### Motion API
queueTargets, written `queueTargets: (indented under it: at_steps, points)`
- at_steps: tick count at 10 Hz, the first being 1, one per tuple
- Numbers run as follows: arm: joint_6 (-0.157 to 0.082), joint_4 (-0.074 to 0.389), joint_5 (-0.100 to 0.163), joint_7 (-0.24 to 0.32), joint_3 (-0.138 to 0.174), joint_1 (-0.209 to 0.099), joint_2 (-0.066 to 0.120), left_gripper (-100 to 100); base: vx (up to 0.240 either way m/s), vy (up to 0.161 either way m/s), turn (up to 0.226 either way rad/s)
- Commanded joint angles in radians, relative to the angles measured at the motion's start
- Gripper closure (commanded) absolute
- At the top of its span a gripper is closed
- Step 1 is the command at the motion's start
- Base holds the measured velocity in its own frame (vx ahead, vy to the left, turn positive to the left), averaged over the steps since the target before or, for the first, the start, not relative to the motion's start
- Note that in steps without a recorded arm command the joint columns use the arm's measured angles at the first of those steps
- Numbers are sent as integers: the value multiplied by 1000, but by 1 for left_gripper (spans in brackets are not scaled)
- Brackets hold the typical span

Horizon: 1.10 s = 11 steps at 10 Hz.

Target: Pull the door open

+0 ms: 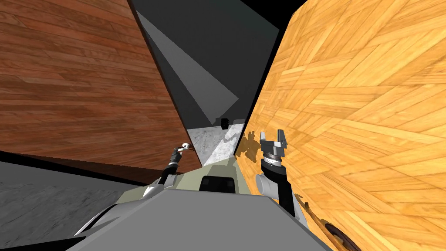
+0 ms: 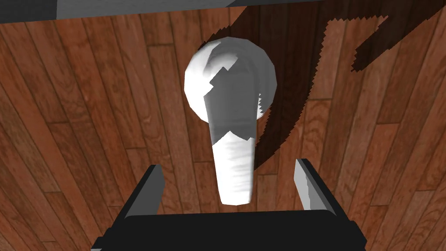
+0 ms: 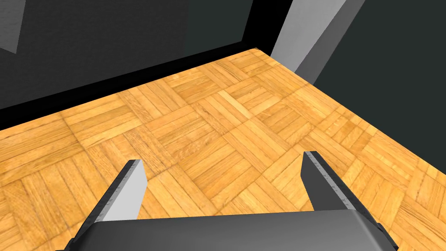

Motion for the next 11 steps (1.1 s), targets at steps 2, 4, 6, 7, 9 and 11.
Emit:
queueTargets:
  at_steps: [2, 4, 6, 7, 9, 11]
  points:
    - [0, 0, 0, 0, 0, 0, 0, -100, 177, -23, 0]
    - [0, 0, 0, 0, 0, 0, 0, 100, -30, 5, -5]
    - [0, 0, 0, 0, 0, 0, 0, 100, -28, 1, -11]
    - [0, 0, 0, 0, 0, 0, 0, 100, -9, -3, 3]
    - [2, 1, -2, -1, -3, 0, -4, 100, -54, 4, -6]
    - [2, 1, -2, -1, -3, 0, -4, 100, -194, 8, -17]
